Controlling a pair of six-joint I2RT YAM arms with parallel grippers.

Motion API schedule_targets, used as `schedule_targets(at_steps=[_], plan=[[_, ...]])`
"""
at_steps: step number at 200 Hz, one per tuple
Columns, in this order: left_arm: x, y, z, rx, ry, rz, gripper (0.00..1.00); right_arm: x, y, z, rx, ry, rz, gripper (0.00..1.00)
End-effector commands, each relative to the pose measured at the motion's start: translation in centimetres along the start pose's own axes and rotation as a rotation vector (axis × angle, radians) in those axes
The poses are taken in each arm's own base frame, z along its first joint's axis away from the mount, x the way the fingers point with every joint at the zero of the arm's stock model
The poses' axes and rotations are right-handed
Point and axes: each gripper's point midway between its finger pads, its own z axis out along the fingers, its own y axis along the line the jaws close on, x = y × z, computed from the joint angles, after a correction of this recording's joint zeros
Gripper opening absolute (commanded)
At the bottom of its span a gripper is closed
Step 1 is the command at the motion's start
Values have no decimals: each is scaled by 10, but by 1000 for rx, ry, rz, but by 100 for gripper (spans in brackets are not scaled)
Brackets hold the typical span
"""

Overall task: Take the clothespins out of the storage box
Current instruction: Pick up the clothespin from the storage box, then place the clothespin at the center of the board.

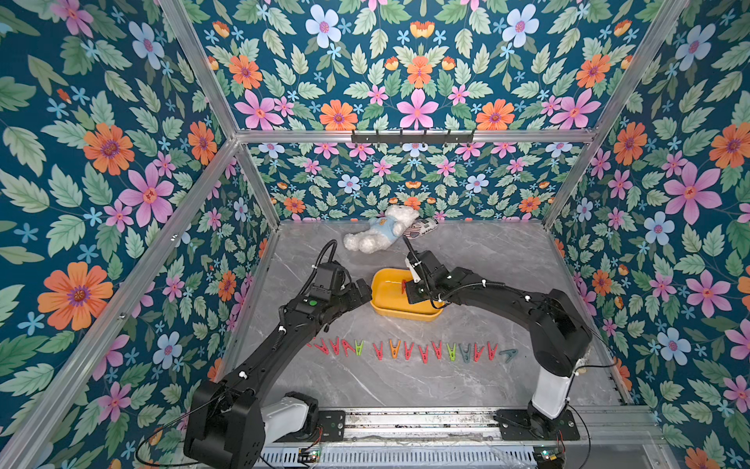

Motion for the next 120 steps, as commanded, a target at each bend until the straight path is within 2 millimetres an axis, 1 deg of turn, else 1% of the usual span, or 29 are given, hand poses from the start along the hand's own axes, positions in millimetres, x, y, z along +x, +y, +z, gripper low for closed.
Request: schedule_targets(at_steps=[1,5,7,15,43,65,85,104,120], plan=[[-5,-14,3,44,-12,32,100,-3,-12,-21,38,-71,128,0],[-5,-16,3,50,-11,36,100,1,-15,-21,48,-73,144,0],[-5,-17,4,52,-9,38,100,-3,-14,-30,41,-94,155,0],[-6,-20,5,61,-6,45,100,-1,-21,-41,54,-117,188,0],[-6,-31,13,82,12,69,100,18,-42,-60,102,-141,263,0],[-6,-40,19,95,27,89,100,37,-71,-70,175,-142,355,0],[-6,-46,22,100,37,103,100,53,-101,-85,218,-173,471,0],[-6,-50,25,106,41,112,100,72,-133,-99,258,-197,589,0],[-6,-52,27,107,44,113,100,94,-159,-108,304,-204,678,0]])
